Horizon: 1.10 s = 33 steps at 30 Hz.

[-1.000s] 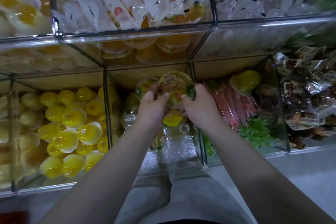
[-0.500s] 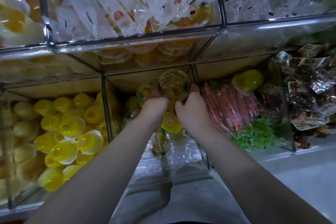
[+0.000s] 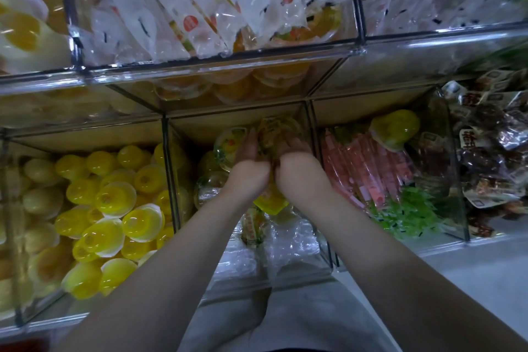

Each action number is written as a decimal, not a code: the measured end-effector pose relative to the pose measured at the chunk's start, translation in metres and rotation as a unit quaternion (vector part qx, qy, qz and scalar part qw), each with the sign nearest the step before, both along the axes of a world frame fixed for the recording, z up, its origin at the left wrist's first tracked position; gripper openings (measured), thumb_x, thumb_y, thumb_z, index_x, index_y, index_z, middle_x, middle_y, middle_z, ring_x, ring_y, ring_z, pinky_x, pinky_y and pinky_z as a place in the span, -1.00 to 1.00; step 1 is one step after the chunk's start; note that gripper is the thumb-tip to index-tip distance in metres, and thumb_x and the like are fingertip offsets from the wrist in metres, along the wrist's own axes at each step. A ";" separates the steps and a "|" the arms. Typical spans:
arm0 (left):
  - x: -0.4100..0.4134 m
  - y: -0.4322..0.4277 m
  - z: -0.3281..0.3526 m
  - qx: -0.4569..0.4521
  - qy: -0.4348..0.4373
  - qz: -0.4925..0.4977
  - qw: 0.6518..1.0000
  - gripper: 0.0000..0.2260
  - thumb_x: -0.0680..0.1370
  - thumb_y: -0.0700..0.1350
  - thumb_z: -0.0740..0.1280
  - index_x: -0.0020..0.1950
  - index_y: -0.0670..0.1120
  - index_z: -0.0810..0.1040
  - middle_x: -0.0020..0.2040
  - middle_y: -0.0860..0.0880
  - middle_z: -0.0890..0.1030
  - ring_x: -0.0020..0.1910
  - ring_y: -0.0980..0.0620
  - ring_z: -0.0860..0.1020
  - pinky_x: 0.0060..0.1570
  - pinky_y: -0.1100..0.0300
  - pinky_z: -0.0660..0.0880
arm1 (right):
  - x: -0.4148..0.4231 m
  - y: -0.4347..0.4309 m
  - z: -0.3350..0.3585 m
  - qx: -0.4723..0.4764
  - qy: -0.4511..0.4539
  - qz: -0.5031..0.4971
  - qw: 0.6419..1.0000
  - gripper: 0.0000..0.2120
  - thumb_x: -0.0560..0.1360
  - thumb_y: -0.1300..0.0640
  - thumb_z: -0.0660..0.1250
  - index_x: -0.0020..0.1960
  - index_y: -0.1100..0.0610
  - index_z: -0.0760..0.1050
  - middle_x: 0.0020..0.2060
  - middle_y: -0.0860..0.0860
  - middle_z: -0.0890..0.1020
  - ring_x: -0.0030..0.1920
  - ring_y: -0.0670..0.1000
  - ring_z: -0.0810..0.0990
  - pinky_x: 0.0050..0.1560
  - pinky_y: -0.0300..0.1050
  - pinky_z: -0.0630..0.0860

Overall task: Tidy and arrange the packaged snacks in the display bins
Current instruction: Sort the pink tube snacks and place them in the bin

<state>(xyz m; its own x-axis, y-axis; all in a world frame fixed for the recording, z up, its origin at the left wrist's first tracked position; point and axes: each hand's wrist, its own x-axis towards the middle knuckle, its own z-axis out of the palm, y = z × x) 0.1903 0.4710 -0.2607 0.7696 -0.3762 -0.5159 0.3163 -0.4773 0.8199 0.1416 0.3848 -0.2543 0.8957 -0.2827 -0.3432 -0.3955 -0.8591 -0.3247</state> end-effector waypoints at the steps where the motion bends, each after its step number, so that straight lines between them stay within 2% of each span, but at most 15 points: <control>1: -0.001 0.002 0.002 0.015 -0.012 -0.020 1.000 -0.42 0.58 -0.21 0.25 0.58 -0.08 0.13 0.58 -0.07 0.13 0.55 -0.04 0.12 0.49 0.19 0.05 | 0.001 0.000 -0.005 -0.004 0.025 0.016 1.000 -0.44 0.55 0.23 0.19 0.52 0.20 0.17 0.50 0.20 0.19 0.47 0.20 0.19 0.38 -0.06 0.24; 3: -0.002 0.006 -0.001 0.031 -0.022 -0.037 0.999 -0.45 0.63 -0.21 0.20 0.59 -0.08 0.08 0.60 -0.03 0.00 0.57 0.03 -0.01 0.31 0.50 -0.10 | 0.002 0.001 -0.008 0.000 0.058 0.019 0.998 -0.42 0.59 0.22 0.14 0.57 0.18 0.03 0.56 0.15 0.04 0.54 0.15 0.07 0.44 -0.07 0.15; 5: -0.002 0.006 -0.007 0.031 -0.030 -0.038 0.998 -0.47 0.64 -0.21 0.19 0.58 -0.08 0.09 0.60 -0.02 -0.04 0.57 0.05 -0.05 0.19 0.56 -0.12 | 0.002 0.004 -0.011 -0.006 0.063 0.007 0.998 -0.44 0.63 0.20 0.07 0.58 0.15 -0.03 0.57 0.14 -0.02 0.55 0.15 0.01 0.46 -0.05 0.12; 7: -0.003 0.007 -0.009 0.030 -0.040 -0.043 0.998 -0.49 0.64 -0.23 0.19 0.57 -0.08 0.13 0.60 -0.02 -0.04 0.57 0.05 -0.06 0.22 0.55 -0.13 | 0.001 0.006 -0.013 -0.023 0.061 0.005 0.998 -0.45 0.65 0.18 0.04 0.58 0.16 -0.07 0.57 0.16 -0.05 0.56 0.16 -0.04 0.48 -0.05 0.07; 12: -0.004 0.008 -0.009 0.005 -0.039 -0.031 0.999 -0.55 0.64 -0.25 0.19 0.53 -0.09 0.25 0.59 -0.01 0.02 0.57 0.04 -0.01 0.41 0.38 -0.09 | 0.001 0.004 -0.015 0.004 0.059 0.008 0.998 -0.44 0.66 0.16 0.04 0.59 0.14 -0.10 0.58 0.16 -0.06 0.57 0.15 -0.06 0.49 -0.06 0.01; 15: -0.003 0.006 -0.002 -0.056 0.011 0.039 0.998 -0.58 0.65 -0.22 0.17 0.51 -0.04 0.31 0.55 0.01 0.19 0.54 0.06 0.13 0.51 0.17 0.06 | -0.002 0.002 -0.014 0.122 -0.056 -0.047 0.990 -0.53 0.58 0.28 0.14 0.49 0.26 0.24 0.49 0.22 0.25 0.49 0.20 0.21 0.39 -0.13 0.19; 17: -0.004 0.002 0.007 -0.077 0.042 0.073 0.993 -0.60 0.64 -0.14 0.19 0.48 0.03 0.35 0.51 0.01 0.30 0.50 0.06 0.23 0.48 0.17 0.14 | -0.009 0.002 -0.010 0.208 -0.150 -0.116 0.959 -0.62 0.55 0.34 0.16 0.36 0.28 0.40 0.35 0.22 0.45 0.38 0.18 0.37 0.29 -0.27 0.28; 19: -0.005 -0.002 0.014 -0.114 0.064 0.100 0.986 -0.60 0.53 -0.01 0.24 0.38 0.18 0.44 0.46 0.01 0.39 0.45 0.04 0.33 0.47 0.07 0.21 | -0.015 0.002 -0.002 0.261 -0.217 -0.170 0.925 -0.64 0.61 0.29 0.14 0.40 0.25 0.39 0.34 0.12 0.48 0.36 0.03 0.39 0.24 -0.49 0.21; 20: -0.006 -0.004 0.018 -0.136 0.072 0.110 0.982 -0.60 0.47 0.03 0.22 0.30 0.24 0.47 0.44 0.01 0.43 0.42 0.04 0.37 0.46 0.03 0.24 | -0.018 0.001 0.002 0.275 -0.238 -0.192 0.911 -0.63 0.63 0.25 0.13 0.42 0.24 0.37 0.35 0.09 0.47 0.37 -0.02 0.38 0.24 -0.52 0.19; 23: -0.012 -0.010 0.029 -0.181 0.078 0.111 0.974 -0.53 0.45 0.01 0.18 0.38 0.15 0.44 0.43 0.04 0.43 0.41 0.05 0.39 0.46 -0.05 0.26 | -0.023 -0.006 0.014 0.298 -0.287 -0.238 0.879 -0.64 0.65 0.14 0.11 0.41 0.22 0.39 0.28 0.03 0.53 0.27 -0.14 0.44 0.22 -0.47 0.30; 26: -0.021 -0.021 0.032 -0.183 0.074 0.093 0.976 -0.63 0.61 -0.01 0.15 0.43 0.16 0.39 0.35 0.12 0.48 0.39 -0.06 0.42 0.41 -0.23 0.24 | -0.029 -0.018 0.023 0.299 -0.321 -0.267 0.858 -0.71 0.65 0.17 0.13 0.28 0.26 0.47 0.01 0.05 0.61 -0.04 -0.16 0.50 0.01 -0.39 0.38; 28: -0.028 -0.030 0.033 -0.191 0.089 0.097 0.973 -0.70 0.68 -0.05 0.10 0.39 0.16 0.40 0.12 0.27 0.56 0.25 0.13 0.50 0.30 0.02 0.43 | -0.033 -0.029 0.025 0.300 -0.326 -0.284 0.851 -0.75 0.65 0.19 0.13 0.24 0.26 0.47 -0.08 0.04 0.62 -0.11 -0.17 0.52 -0.06 -0.37 0.39; 30: -0.035 -0.042 0.030 -0.226 0.116 0.119 0.960 -0.75 0.69 -0.11 0.08 0.30 0.06 0.45 -0.11 0.29 0.64 0.00 0.29 0.59 -0.03 0.34 0.52 | -0.040 -0.041 0.024 0.291 -0.318 -0.297 0.852 -0.72 0.66 0.16 0.13 0.32 0.18 0.44 -0.03 -0.16 0.57 -0.08 -0.36 0.49 -0.04 -0.56 0.34; 31: -0.038 -0.047 0.029 -0.239 0.125 0.124 0.955 -0.77 0.69 -0.13 0.08 0.28 0.01 0.46 -0.13 0.25 0.67 -0.07 0.31 0.61 -0.12 0.40 0.50 | -0.043 -0.047 0.024 0.285 -0.315 -0.303 0.853 -0.70 0.66 0.14 0.12 0.36 0.17 0.42 0.06 -0.18 0.53 0.00 -0.38 0.45 0.02 -0.61 0.28; 33: -0.043 -0.060 0.030 -0.252 0.136 0.110 0.952 -0.72 0.69 -0.14 0.09 0.36 -0.07 0.44 0.04 0.15 0.66 0.02 0.27 0.61 -0.01 0.36 0.49 | -0.049 -0.059 0.022 0.277 -0.317 -0.318 0.849 -0.66 0.66 0.14 0.11 0.41 0.17 0.38 0.19 -0.14 0.46 0.16 -0.35 0.37 0.11 -0.63 0.23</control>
<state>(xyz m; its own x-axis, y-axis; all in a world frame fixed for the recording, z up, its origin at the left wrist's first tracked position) 0.1470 0.4110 -0.2303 0.7216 -0.4745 -0.5041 0.5967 0.0570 0.8004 0.0923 0.3254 -0.2328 0.6769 -0.7308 -0.0875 -0.3171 -0.1823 -0.9307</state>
